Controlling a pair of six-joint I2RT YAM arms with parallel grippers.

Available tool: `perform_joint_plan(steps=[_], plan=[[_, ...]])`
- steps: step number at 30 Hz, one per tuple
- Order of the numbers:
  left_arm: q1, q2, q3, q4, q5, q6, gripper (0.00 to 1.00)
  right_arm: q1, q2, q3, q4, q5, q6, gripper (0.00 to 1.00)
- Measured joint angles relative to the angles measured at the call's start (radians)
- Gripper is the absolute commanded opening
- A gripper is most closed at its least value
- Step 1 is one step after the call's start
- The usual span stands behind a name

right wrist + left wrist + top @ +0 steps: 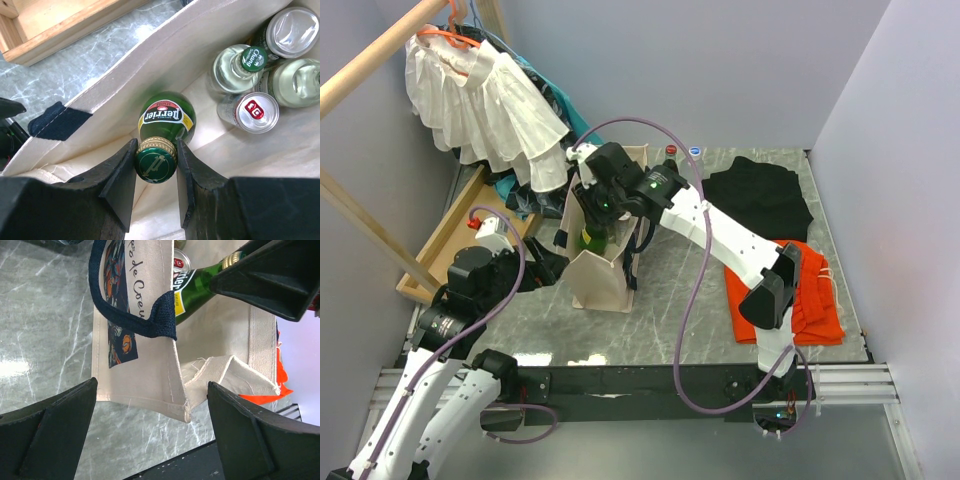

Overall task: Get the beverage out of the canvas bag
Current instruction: Take out the drink from the canvas bag.

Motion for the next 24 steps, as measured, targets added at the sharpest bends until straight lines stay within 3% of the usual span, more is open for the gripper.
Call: perform_joint_plan(steps=[24], plan=[[-0.001,0.002,0.000,0.000,0.000,0.000,0.96,0.002,-0.015,0.130,-0.079,0.045,-0.036,0.00]])
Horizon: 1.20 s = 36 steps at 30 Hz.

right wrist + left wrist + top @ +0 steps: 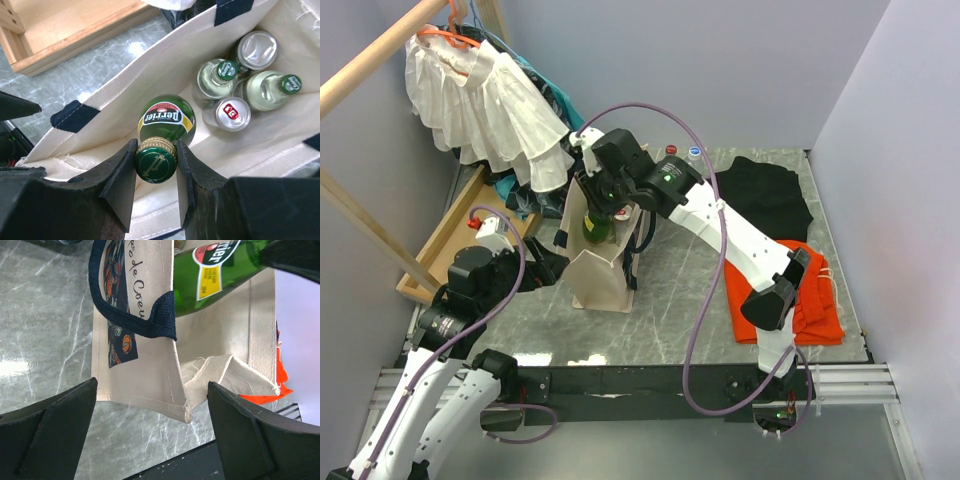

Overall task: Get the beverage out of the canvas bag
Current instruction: Take out the drink from the canvas bag.

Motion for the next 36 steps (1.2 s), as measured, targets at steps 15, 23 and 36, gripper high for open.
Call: perform_joint_plan(steps=[15,23,36], plan=[[0.000,0.000,0.000,0.000,-0.001,0.000,0.96,0.008,-0.023,0.023,-0.029,0.030,-0.019,0.00],[0.000,0.000,0.000,0.000,-0.001,-0.004,0.96,0.021,-0.094,0.017,-0.031,0.030,-0.020,0.00],[0.000,0.000,0.000,0.000,-0.003,-0.008,0.96,0.027,-0.116,0.050,-0.030,0.060,-0.074,0.00]])
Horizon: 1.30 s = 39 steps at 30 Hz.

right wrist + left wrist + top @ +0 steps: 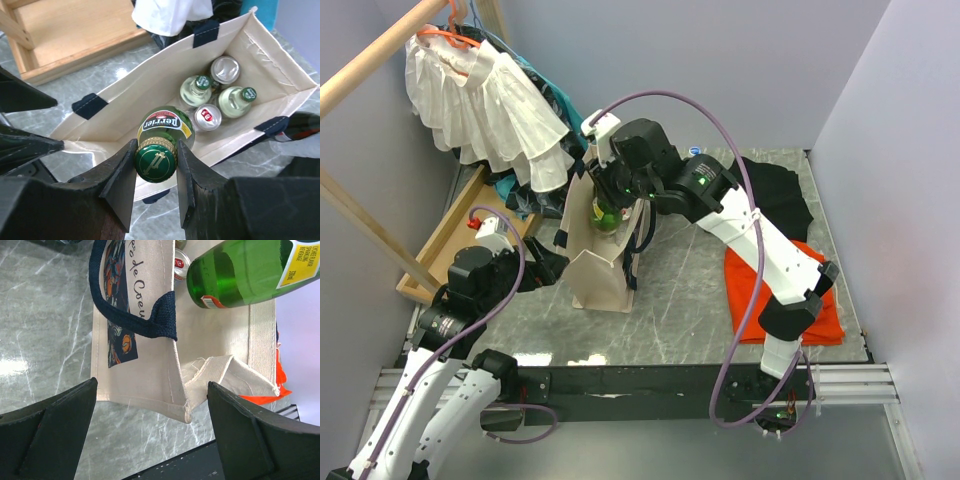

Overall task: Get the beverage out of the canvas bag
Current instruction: Take out the drink from the canvas bag.

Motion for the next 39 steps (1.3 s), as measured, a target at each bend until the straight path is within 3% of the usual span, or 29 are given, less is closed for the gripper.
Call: perform_joint_plan(steps=[22,39], plan=[[0.000,0.000,0.000,0.000,-0.002,0.000,0.96,0.001,-0.010,0.034,0.052,0.092,-0.047,0.00],[0.000,0.000,0.000,0.000,-0.002,0.000,0.96,0.001,-0.113,0.022,0.124,0.241,-0.089,0.00]])
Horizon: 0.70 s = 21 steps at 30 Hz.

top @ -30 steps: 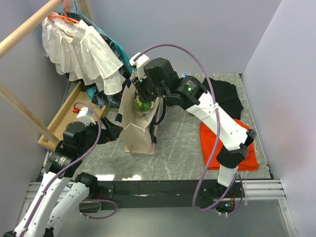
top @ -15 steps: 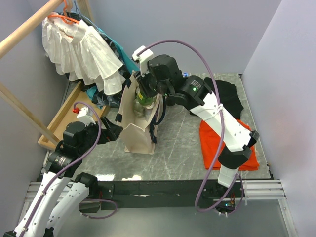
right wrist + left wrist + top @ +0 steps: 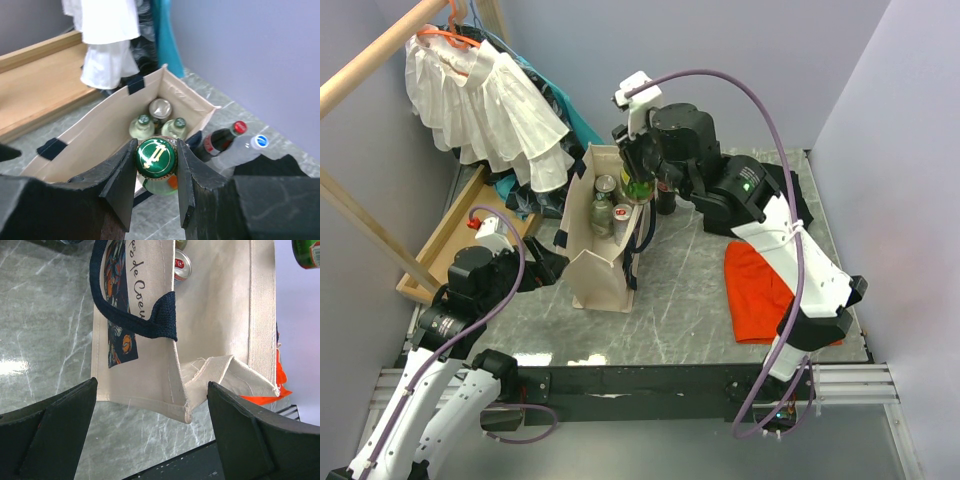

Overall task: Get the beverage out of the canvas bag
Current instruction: Take out the drink from the canvas bag, then place the drink at the center of the board.

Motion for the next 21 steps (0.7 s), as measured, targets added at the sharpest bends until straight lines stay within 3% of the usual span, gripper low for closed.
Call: perform_joint_plan(steps=[11,21], plan=[[0.000,0.001,0.000,0.000,0.000,0.000,0.96,-0.066,-0.010,-0.049,0.037,0.072,0.009,0.00],[0.000,0.006,0.000,0.002,0.003,0.000,0.96,-0.230,-0.082,-0.265,0.090,0.063,0.056,0.00]])
